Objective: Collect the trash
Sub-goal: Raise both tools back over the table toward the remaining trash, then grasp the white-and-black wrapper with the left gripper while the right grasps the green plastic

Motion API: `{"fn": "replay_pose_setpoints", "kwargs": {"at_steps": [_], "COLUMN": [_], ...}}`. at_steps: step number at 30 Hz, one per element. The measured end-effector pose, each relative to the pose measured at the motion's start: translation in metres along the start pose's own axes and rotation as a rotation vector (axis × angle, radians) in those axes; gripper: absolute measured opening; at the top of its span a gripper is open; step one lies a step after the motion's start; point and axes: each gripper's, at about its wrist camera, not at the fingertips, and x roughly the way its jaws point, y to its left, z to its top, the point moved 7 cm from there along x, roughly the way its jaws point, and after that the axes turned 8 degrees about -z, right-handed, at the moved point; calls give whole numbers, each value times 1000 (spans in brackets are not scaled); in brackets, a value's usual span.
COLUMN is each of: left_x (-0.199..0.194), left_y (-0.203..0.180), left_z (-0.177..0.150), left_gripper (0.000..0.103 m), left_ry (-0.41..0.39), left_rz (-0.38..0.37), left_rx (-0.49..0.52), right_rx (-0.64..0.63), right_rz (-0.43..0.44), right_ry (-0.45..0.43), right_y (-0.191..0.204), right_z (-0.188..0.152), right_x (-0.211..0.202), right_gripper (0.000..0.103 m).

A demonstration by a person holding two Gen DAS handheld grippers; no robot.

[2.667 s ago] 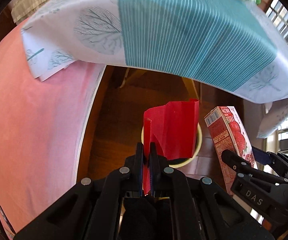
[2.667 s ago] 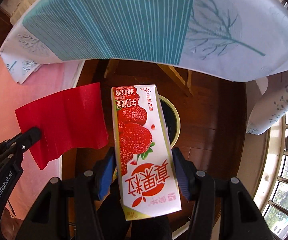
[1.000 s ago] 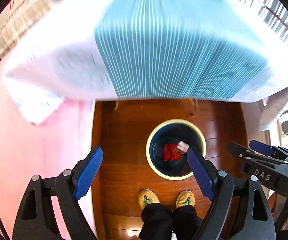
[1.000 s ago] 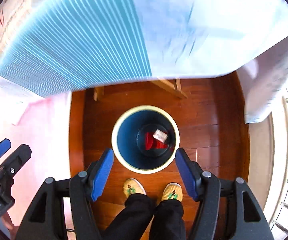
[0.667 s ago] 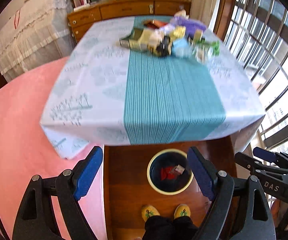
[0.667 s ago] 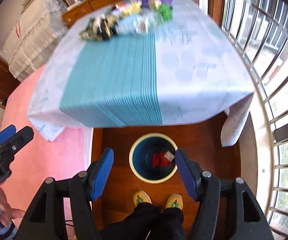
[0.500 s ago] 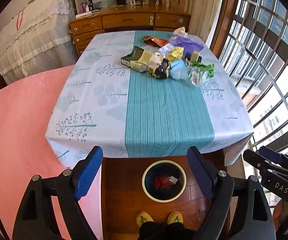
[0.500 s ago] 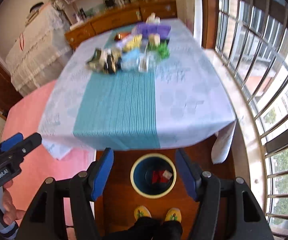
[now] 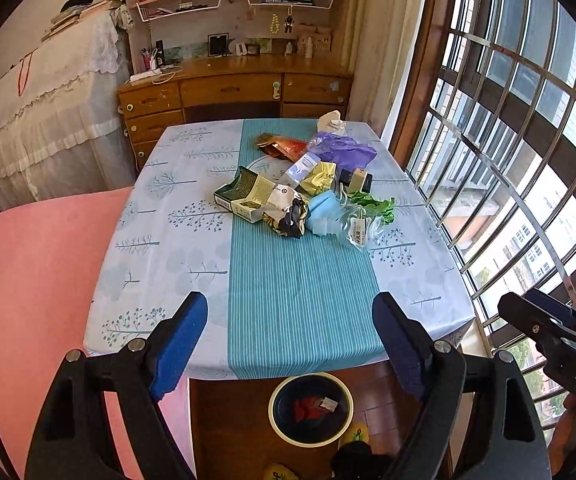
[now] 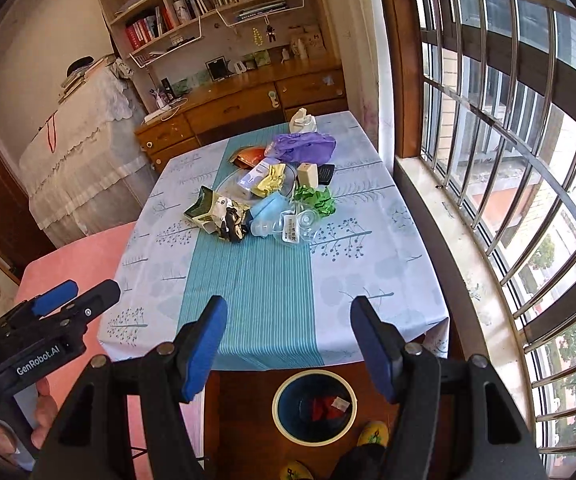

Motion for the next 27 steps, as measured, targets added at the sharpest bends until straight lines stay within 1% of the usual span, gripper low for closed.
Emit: {"fn": "replay_pose_setpoints", "kwargs": {"at_steps": [2, 5, 9, 11, 13, 15, 18, 22, 27], "left_x": [9, 29, 61, 83, 104, 131, 165, 201, 233], "left_y": [-2, -4, 0, 5, 10, 15, 24, 39, 53], "left_z": [4, 13, 33, 47, 58, 68, 77, 85, 91], "left_gripper": [83, 83, 83, 83, 83, 83, 83, 83, 83], "left_ry": [8, 23, 42, 67, 88, 129, 175, 207, 237], "left_rz": [7, 34, 67, 95, 117, 135, 165, 209, 248], "left_rx": [12, 24, -3, -51, -107, -164, -242, -353, -451], "right_rx": [8, 11, -34, -52, -86, -130, -168, -194, -198], "right_rz": [20, 49, 77, 110, 135, 145, 175, 207, 247], "right_ry": [25, 71, 145, 199, 222, 238, 294, 390, 513], "right_y": [-1, -4, -4, -4, -4, -5, -10, -16, -16], "right_z": [5, 21, 49, 68, 87, 102, 120, 127, 123], "right_x": [13, 44, 94, 122, 146, 168, 206, 255, 300], "right_gripper": [65, 65, 65, 64, 64, 64, 64, 55, 53]}}
